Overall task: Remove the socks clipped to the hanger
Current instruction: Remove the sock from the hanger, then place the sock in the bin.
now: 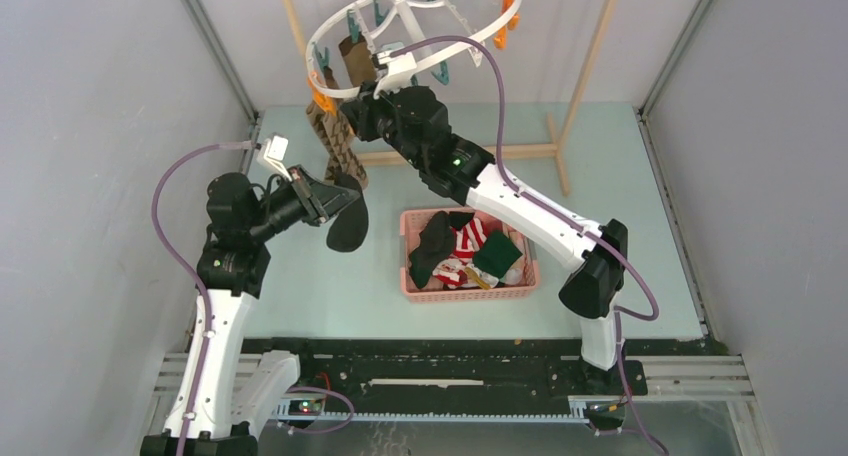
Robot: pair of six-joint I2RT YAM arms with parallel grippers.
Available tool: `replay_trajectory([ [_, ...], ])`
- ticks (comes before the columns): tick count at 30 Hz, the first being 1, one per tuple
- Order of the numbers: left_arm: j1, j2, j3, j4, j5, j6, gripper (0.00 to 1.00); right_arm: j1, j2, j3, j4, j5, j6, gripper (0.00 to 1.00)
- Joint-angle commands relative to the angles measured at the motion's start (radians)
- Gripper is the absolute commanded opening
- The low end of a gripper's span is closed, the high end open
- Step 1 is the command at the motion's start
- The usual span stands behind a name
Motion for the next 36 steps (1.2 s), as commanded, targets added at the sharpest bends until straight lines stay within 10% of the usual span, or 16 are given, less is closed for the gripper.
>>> replay_trajectory([
  [1,-0.009,-0.021,0.062,-0.014,-0.013,0.047,0.00,0.001,-0.024,0.041,0.027,-0.052,0.027,0.09],
  [5,-0.009,-0.024,0.061,-0.024,-0.005,0.057,0.00,-0.008,-0.054,-0.006,0.050,-0.102,0.070,0.16],
  [12,-0.008,-0.044,0.034,-0.084,0.025,0.131,0.00,-0.022,-0.178,-0.207,0.105,-0.219,0.152,0.99],
  [24,-0.009,-0.049,0.084,-0.161,0.128,0.198,0.00,-0.018,-0.481,-0.775,0.446,-0.740,0.088,1.00],
  [36,-0.008,-0.058,0.122,-0.158,0.242,0.128,0.00,0.086,-0.451,-0.839,0.509,-0.759,-0.223,0.99],
])
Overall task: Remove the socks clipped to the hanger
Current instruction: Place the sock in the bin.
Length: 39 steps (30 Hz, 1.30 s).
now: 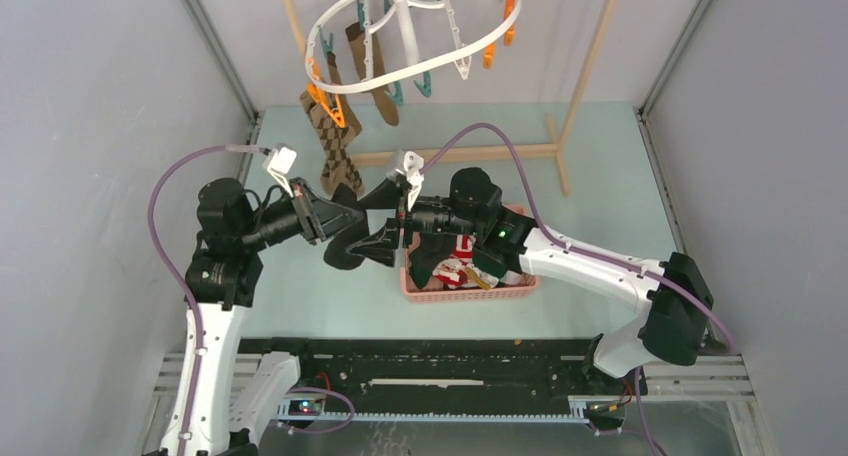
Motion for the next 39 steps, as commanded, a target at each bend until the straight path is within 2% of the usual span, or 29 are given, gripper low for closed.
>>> replay_trajectory([
  [1,-0.005,-0.013,0.057,0.015,0.073,-0.029,0.00,0.023,0.005,0.007,0.096,-0.016,-0.094,0.98],
  [6,-0.005,-0.006,0.076,0.026,0.096,-0.068,0.00,0.048,0.008,0.007,0.079,0.028,-0.132,0.91],
  [12,-0.005,-0.004,0.098,0.072,0.127,-0.129,0.00,0.062,0.015,0.005,0.014,0.044,-0.146,0.88],
  [17,-0.005,-0.015,0.105,0.073,0.134,-0.143,0.00,0.061,-0.006,-0.038,0.067,0.042,-0.124,0.86],
  [24,-0.004,-0.019,0.119,0.086,0.138,-0.172,0.03,0.051,-0.014,-0.041,0.145,-0.025,-0.046,0.54],
  [26,-0.005,-0.019,0.112,0.087,0.138,-0.177,0.06,0.050,-0.022,-0.041,0.179,-0.046,-0.019,0.40],
  [27,-0.005,-0.019,0.108,0.087,0.138,-0.178,0.08,0.048,-0.026,-0.040,0.189,-0.054,-0.008,0.30],
  [29,-0.005,-0.018,0.108,0.087,0.138,-0.181,0.18,0.046,-0.034,-0.040,0.199,-0.068,0.013,0.02],
  [30,-0.004,-0.018,0.111,0.087,0.136,-0.182,0.29,0.044,-0.038,-0.041,0.198,-0.070,0.023,0.00],
  [32,-0.004,-0.015,0.126,0.087,0.130,-0.183,0.65,0.039,-0.043,-0.040,0.179,-0.075,0.040,0.00],
  [34,-0.001,-0.008,0.152,0.078,0.122,-0.175,0.94,0.030,-0.048,-0.041,0.143,-0.078,0.056,0.00],
  [35,0.003,-0.004,0.167,0.064,0.117,-0.166,0.99,0.025,-0.050,-0.041,0.122,-0.079,0.064,0.00],
  [39,0.041,0.018,0.230,0.015,0.102,-0.132,1.00,-0.003,-0.086,-0.095,0.062,-0.051,0.095,0.00],
])
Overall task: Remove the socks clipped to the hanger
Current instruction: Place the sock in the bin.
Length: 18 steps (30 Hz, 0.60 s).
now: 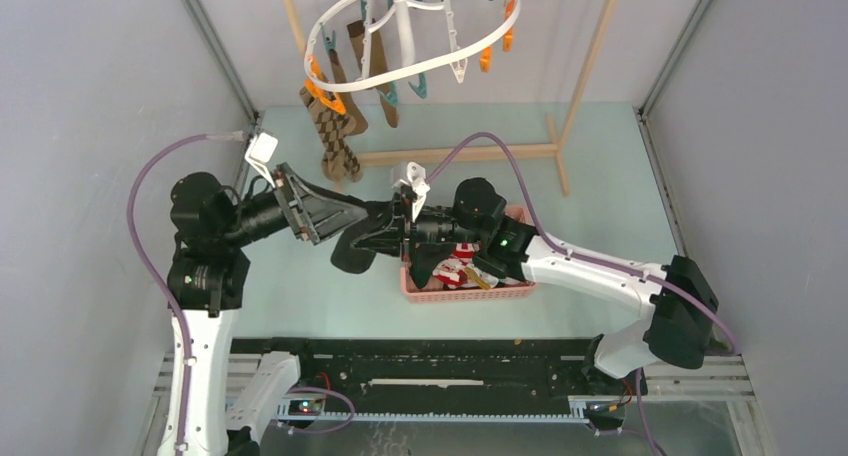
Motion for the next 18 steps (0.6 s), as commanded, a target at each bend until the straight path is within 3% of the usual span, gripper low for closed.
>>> replay_trajectory([
  [1,0.062,0.015,0.107,-0.030,-0.010,0.043,1.00,-0.039,-0.087,-0.054,-0.054,0.025,0.068,0.00],
  [10,0.250,0.107,0.178,-0.356,-0.169,0.363,1.00,-0.214,-0.277,-0.292,-0.313,0.264,0.236,0.00],
  [14,0.291,0.130,0.141,-0.390,-0.206,0.425,1.00,-0.271,-0.317,-0.375,-0.440,0.414,0.328,0.00],
  [18,0.296,0.125,0.112,-0.384,-0.220,0.444,1.00,-0.305,-0.308,-0.471,-0.444,0.516,0.415,0.00],
])
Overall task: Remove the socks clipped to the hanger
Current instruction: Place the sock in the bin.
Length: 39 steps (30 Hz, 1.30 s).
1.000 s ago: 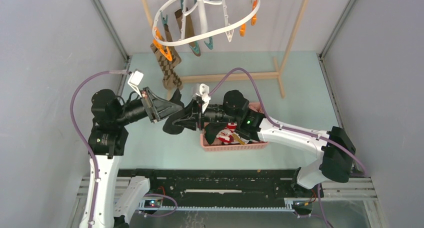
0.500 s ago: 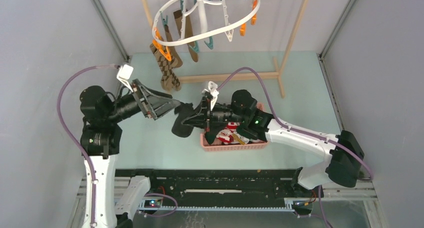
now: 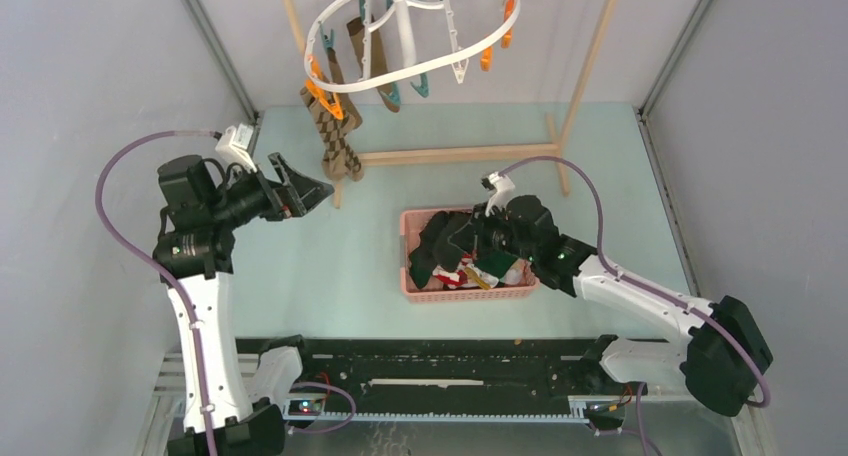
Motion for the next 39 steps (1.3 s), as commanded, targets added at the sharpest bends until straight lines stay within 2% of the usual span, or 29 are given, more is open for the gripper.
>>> replay_trajectory([
  [1,0.011,-0.020,-0.023,-0.033,-0.035,0.081,1.00,-0.026,0.007,-0.080,-0.068,0.196,0.137,0.00],
  [4,0.010,-0.023,-0.024,-0.031,-0.040,0.081,1.00,-0.026,0.047,-0.137,-0.044,0.269,0.199,0.00],
  [7,0.012,-0.027,-0.024,-0.029,-0.046,0.087,1.00,-0.026,0.083,-0.146,-0.040,0.307,0.256,0.24],
  [9,0.019,-0.031,-0.024,-0.027,-0.049,0.090,1.00,-0.028,0.065,-0.146,-0.051,0.333,0.276,0.43],
  [13,0.048,-0.029,-0.033,-0.011,-0.041,0.090,1.00,-0.038,-0.082,-0.142,-0.085,0.292,0.276,0.81],
  [14,0.058,-0.022,-0.033,-0.008,-0.038,0.087,1.00,-0.045,-0.122,-0.135,-0.112,0.258,0.270,0.96],
  [16,0.085,0.002,-0.033,0.000,-0.017,0.066,1.00,-0.064,-0.193,-0.113,-0.183,0.204,0.265,1.00],
  [20,0.114,0.029,-0.034,0.012,0.015,0.047,1.00,-0.117,-0.285,-0.090,-0.300,0.080,0.271,1.00],
  [24,0.115,0.022,-0.054,0.055,-0.012,0.032,1.00,-0.157,-0.280,-0.070,-0.325,0.007,0.260,0.99],
  [26,0.116,0.027,-0.054,0.053,-0.036,0.033,1.00,-0.178,-0.244,-0.058,-0.300,-0.017,0.257,0.88],
  [28,0.115,0.039,-0.045,0.035,-0.058,0.046,1.00,-0.205,-0.190,-0.038,-0.268,-0.037,0.273,0.63],
  [33,0.117,0.049,-0.041,0.009,-0.113,0.082,1.00,-0.227,-0.030,-0.022,-0.161,-0.086,0.291,0.31],
  [36,0.117,0.048,-0.040,0.004,-0.130,0.098,1.00,-0.222,0.045,-0.040,-0.140,-0.067,0.297,0.18],
  [39,0.123,0.053,-0.035,0.006,-0.128,0.100,1.00,-0.220,0.098,-0.090,-0.099,0.006,0.306,0.13],
])
